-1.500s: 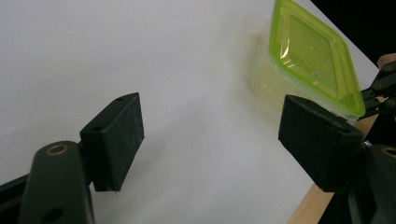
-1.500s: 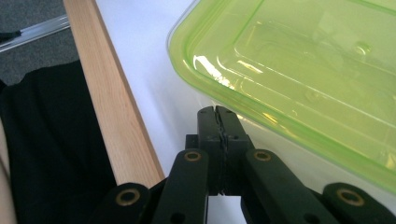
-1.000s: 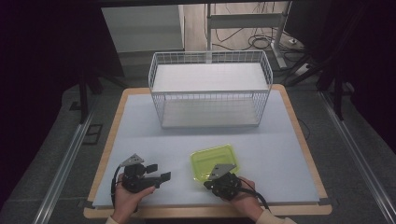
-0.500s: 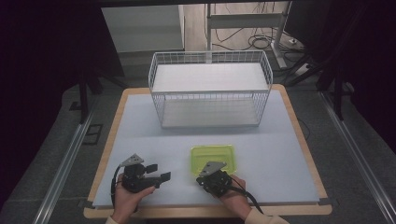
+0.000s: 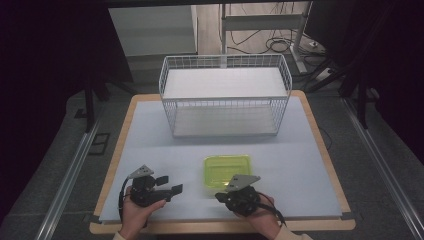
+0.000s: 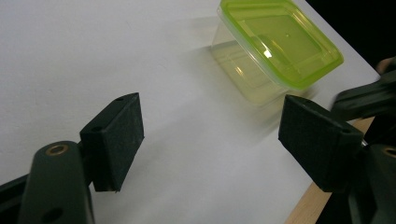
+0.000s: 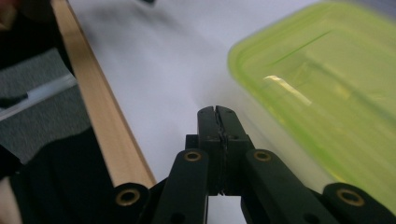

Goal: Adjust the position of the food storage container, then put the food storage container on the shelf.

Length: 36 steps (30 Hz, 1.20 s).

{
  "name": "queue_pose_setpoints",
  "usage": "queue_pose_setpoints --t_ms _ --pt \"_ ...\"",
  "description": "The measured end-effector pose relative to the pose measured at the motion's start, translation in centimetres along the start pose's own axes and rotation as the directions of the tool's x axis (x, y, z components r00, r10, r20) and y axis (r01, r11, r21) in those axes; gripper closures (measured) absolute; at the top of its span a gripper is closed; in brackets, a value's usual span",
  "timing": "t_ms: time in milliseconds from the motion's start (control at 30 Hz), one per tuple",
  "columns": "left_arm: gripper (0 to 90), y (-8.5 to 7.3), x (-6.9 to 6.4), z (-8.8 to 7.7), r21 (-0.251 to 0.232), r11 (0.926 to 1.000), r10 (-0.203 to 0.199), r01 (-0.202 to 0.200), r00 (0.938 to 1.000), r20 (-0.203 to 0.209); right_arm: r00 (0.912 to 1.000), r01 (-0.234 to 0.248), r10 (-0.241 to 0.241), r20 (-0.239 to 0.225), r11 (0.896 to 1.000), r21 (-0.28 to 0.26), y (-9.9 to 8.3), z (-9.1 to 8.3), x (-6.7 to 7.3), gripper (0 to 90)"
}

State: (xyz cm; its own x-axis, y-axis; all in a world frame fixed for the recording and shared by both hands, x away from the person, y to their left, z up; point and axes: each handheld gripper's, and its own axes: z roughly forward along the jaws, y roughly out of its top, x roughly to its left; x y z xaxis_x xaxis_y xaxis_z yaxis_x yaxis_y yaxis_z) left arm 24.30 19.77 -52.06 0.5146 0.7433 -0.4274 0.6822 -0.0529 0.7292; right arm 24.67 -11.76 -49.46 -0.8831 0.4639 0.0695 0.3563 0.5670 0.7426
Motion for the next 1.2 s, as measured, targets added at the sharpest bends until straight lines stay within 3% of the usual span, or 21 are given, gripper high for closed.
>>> queue_pose_setpoints --t_ms 167,367,500,533,567,600,633,800,967,1067,1200 --pt "21.8 0.0 -0.1 0.0 -0.001 1.0 -0.001 0.001 1.0 -0.002 0.9986 -0.048 0.05 0.02 0.997 -0.057 -0.2 -3.4 -1.8 89.6" --pt "21.8 0.1 0.1 0.0 0.001 1.0 -0.008 0.008 1.0 -0.004 0.9882 -0.142 0.147 0.044 0.984 -0.106 -1.4 -5.9 -5.1 89.3" --pt "21.7 0.1 0.0 0.0 0.001 0.9999 -0.01 0.01 0.9999 -0.005 0.9729 -0.222 0.229 0.032 0.964 -0.143 -2.2 -7.2 -6.9 83.7" --pt "21.7 0.1 0.0 0.0 0.001 0.9999 -0.011 0.011 0.9999 -0.005 0.9672 -0.25 0.254 0.008 0.956 -0.153 -2.5 -7.4 -7.6 77.3" --pt "21.7 0.1 0.0 0.0 0.001 0.9999 -0.011 0.011 0.9999 -0.002 0.9672 -0.25 0.254 0.008 0.956 -0.153 -2.5 -7.4 -7.6 77.3" --pt "21.6 0.2 -0.1 0.0 0.002 0.9999 -0.015 0.015 0.9999 -0.001 0.9647 -0.258 0.263 0.009 0.951 -0.169 -2.7 -7.6 -7.9 58.9" --pt "21.6 0.2 -0.1 0.0 0.002 0.9999 -0.016 0.016 0.9999 0.002 0.9647 -0.258 0.263 0.009 0.951 -0.169 -2.7 -7.6 -7.9 58.9" --pt "21.6 0.8 -0.2 0.1 -0.001 0.9995 -0.03 0.03 0.9991 0.03 0.9561 -0.289 0.293 -0.008 0.938 -0.191 -2.7 -7.7 -8.5 33.9" --pt "21.8 1.6 -0.5 0.4 0.008 0.9979 -0.064 0.064 0.9958 0.065 0.9509 -0.305 0.309 -0.01 0.932 -0.195 -2.8 -7.9 -8.9 27.0" --pt "21.9 2.1 -0.6 0.6 0.011 0.9963 -0.086 0.086 0.9929 0.082 0.946 -0.32 0.324 -0.01 0.927 -0.197 -2.9 -7.9 -9.3 27.4" --pt "22.0 2.9 -0.9 0.9 0.015 0.9951 -0.098 0.097 0.9908 0.093 0.9296 -0.366 0.368 -0.025 0.914 -0.177 -2.8 -8.0 -10.0 29.9"
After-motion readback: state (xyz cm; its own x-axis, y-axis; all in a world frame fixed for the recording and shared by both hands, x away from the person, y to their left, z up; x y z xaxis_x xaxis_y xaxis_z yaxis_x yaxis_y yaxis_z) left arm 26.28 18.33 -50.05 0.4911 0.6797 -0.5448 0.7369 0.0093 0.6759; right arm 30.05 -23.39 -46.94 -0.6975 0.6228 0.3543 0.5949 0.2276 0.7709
